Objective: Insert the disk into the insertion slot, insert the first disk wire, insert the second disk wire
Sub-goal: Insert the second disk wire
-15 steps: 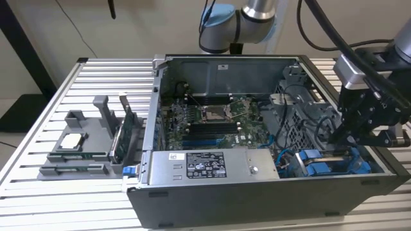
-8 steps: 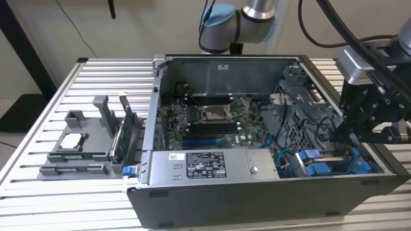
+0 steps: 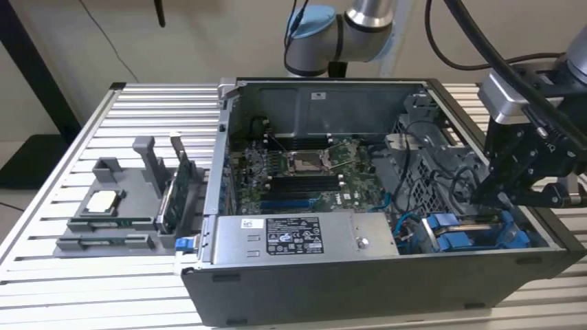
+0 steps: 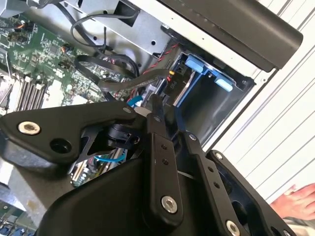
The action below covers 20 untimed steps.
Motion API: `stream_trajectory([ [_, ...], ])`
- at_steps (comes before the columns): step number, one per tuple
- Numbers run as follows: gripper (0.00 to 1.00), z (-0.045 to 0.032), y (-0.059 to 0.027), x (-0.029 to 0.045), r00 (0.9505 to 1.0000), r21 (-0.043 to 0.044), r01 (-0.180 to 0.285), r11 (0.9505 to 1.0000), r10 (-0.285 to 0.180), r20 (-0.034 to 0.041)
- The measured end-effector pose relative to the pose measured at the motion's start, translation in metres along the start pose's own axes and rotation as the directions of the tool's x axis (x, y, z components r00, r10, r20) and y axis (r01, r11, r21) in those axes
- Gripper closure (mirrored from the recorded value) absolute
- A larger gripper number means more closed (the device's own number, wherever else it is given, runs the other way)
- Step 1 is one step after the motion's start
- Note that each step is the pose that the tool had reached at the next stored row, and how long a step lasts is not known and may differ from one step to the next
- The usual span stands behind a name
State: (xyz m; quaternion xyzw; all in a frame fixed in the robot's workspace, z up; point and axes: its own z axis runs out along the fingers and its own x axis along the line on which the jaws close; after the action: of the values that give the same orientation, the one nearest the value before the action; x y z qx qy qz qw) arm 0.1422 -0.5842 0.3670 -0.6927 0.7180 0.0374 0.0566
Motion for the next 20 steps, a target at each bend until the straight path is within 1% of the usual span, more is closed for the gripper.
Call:
stream_trajectory([
  [4, 0.75, 0.0, 0.0, 0.0, 1.0, 0.0, -0.001, 1.0, 0.001, 0.0001],
  [5, 0.68, -0.0005, 0.0, 0.0, 1.0, 0.0001, -0.001, 1.0, 0.001, 0.0001],
  [6, 0.68, -0.0013, 0.0, -0.0001, 1.0, 0.0001, -0.001, 1.0, 0.001, 0.0002],
  [8, 0.68, -0.0056, -0.0001, -0.0006, 1.0, 0.0003, -0.003, 1.0, 0.003, 0.0011],
  [10, 0.68, -0.0127, -0.0003, -0.0015, 1.0, 0.0006, -0.005, 1.0, 0.005, 0.0014],
  [11, 0.7, -0.0152, -0.0004, -0.0019, 1.0, 0.0007, -0.006, 1.0, 0.006, 0.002],
  [13, 0.7, -0.0163, 0.0002, -0.0019, 1.0, 0.0009, -0.008, 1.0, 0.008, 0.0027],
  [14, 0.77, -0.0163, 0.0012, -0.0019, 1.0, 0.0012, -0.009, 1.0, 0.009, 0.003],
  [18, 0.77, -0.0172, 0.0092, -0.0017, 0.9999, 0.0023, -0.012, 0.9999, 0.012, 0.0059],
  [20, 0.77, -0.0172, 0.0131, -0.0016, 0.9999, 0.0046, -0.013, 0.9999, 0.013, 0.0071],
])
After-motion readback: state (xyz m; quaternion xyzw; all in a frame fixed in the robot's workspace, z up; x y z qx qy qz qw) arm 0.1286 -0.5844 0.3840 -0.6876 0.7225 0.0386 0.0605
